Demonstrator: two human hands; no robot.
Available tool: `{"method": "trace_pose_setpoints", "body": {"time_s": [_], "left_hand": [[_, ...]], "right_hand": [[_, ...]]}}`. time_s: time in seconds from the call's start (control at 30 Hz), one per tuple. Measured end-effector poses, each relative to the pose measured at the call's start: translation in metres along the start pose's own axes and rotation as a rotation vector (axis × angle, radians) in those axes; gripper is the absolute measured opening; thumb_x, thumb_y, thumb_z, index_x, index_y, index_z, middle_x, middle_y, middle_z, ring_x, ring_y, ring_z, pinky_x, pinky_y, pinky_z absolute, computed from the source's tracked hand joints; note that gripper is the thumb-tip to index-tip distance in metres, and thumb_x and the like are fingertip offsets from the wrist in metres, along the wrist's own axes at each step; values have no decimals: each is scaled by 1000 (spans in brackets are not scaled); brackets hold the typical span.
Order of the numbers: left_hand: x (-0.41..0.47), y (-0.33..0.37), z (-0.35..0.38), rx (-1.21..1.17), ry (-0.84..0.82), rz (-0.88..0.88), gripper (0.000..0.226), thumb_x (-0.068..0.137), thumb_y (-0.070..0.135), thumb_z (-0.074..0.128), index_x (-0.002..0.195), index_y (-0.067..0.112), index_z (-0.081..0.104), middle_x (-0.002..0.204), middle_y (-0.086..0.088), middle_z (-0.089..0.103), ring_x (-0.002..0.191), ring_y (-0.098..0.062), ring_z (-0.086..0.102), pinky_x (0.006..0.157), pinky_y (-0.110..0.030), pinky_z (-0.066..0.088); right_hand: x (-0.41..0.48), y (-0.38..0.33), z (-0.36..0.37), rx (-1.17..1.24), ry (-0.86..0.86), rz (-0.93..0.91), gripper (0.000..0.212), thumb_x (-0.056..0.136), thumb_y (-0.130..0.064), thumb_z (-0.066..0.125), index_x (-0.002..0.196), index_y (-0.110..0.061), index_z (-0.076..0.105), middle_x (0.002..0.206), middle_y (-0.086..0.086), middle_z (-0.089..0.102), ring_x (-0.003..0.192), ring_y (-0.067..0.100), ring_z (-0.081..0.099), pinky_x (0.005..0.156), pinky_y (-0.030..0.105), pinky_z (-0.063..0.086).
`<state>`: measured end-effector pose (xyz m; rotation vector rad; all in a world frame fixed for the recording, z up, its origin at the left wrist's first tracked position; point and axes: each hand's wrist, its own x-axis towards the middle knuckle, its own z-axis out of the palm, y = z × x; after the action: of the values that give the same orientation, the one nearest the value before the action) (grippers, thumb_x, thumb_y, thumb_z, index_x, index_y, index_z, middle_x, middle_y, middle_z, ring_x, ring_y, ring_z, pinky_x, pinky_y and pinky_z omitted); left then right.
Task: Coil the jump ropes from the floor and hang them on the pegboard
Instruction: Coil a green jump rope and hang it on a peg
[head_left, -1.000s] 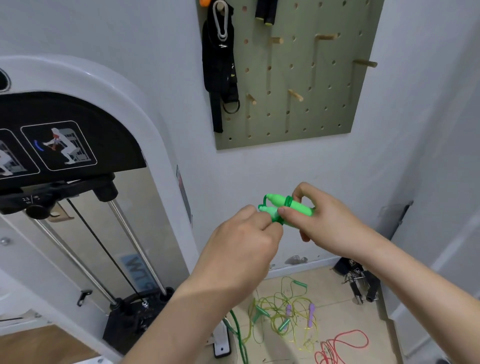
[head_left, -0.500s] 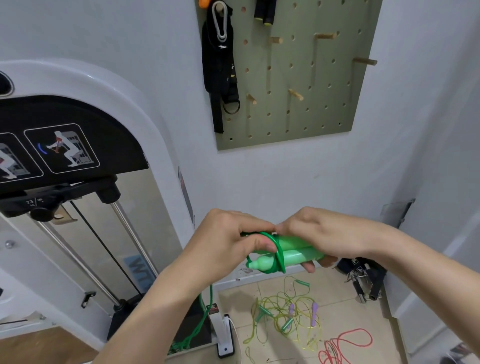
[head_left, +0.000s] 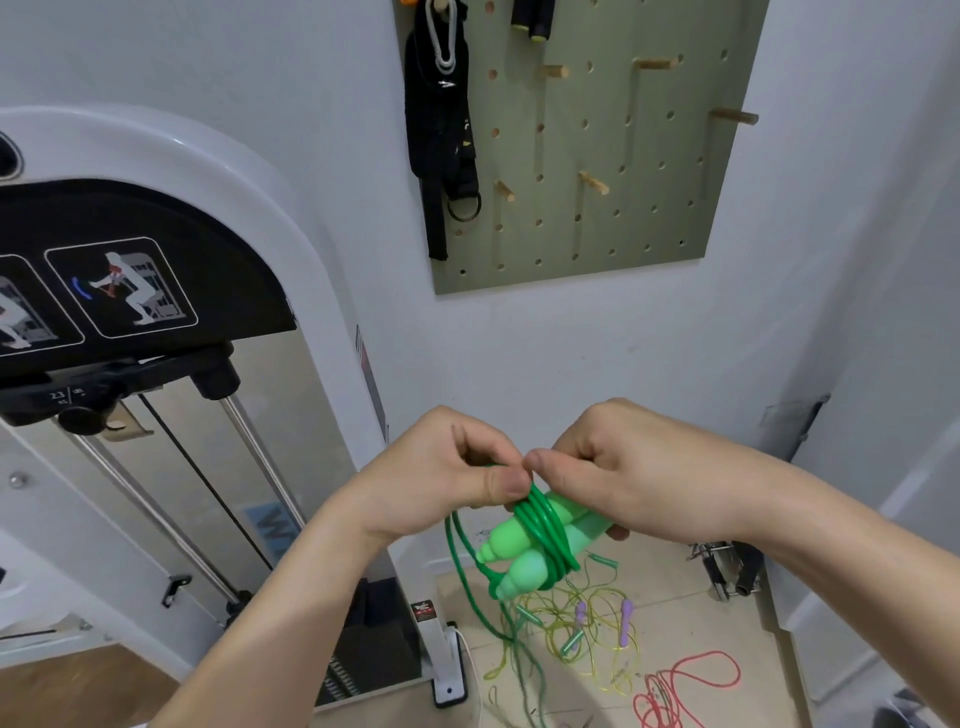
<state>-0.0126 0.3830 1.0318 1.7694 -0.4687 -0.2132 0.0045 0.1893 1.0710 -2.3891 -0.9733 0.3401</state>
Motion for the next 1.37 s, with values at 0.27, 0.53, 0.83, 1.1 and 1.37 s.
{"method": "trace_pose_setpoints", "body": {"time_s": [0.27,0.53,0.83,1.1,1.37], "left_hand": [[3,-25,17,-355,118,3,46,51,46,89,72,7,75,59,-14,58,50,-19,49,49,-22,36],[10,-14,64,-339,539,10,19,79,18,43,71,10,57,61,-21,44,42,-9,28,42,-19,22],[-6,-17,66,757,536,5,19,100,28,39,85,25,50,63,3,55,62,-21,52,59,-37,38],[-13,-11,56,1380,409,144,17,68,28,71,58,22,59,48,8,51,39,-17,51,38,-20,24],[-12,-6,30,1191,264,264,23,77,44,60,73,24,72,62,9,57,53,-13,56,46,-21,44]], "right_hand": [[-4,3,-9,388,65,-110,49,89,-44,50,47,-19,56,44,1,45,42,19,46,44,34,39],[12,5,18,917,472,78,42,99,-25,46,58,-15,50,41,14,42,30,17,37,41,15,23],[34,23,36,838,814,215,37,102,-20,35,66,-12,41,53,17,43,32,21,44,37,16,27],[35,30,39,-106,698,243,32,102,-32,27,73,-20,34,58,-1,40,60,33,38,56,37,28],[20,20,34,-381,353,246,39,102,-43,24,70,-22,34,63,-1,41,65,30,47,58,34,33]]}}
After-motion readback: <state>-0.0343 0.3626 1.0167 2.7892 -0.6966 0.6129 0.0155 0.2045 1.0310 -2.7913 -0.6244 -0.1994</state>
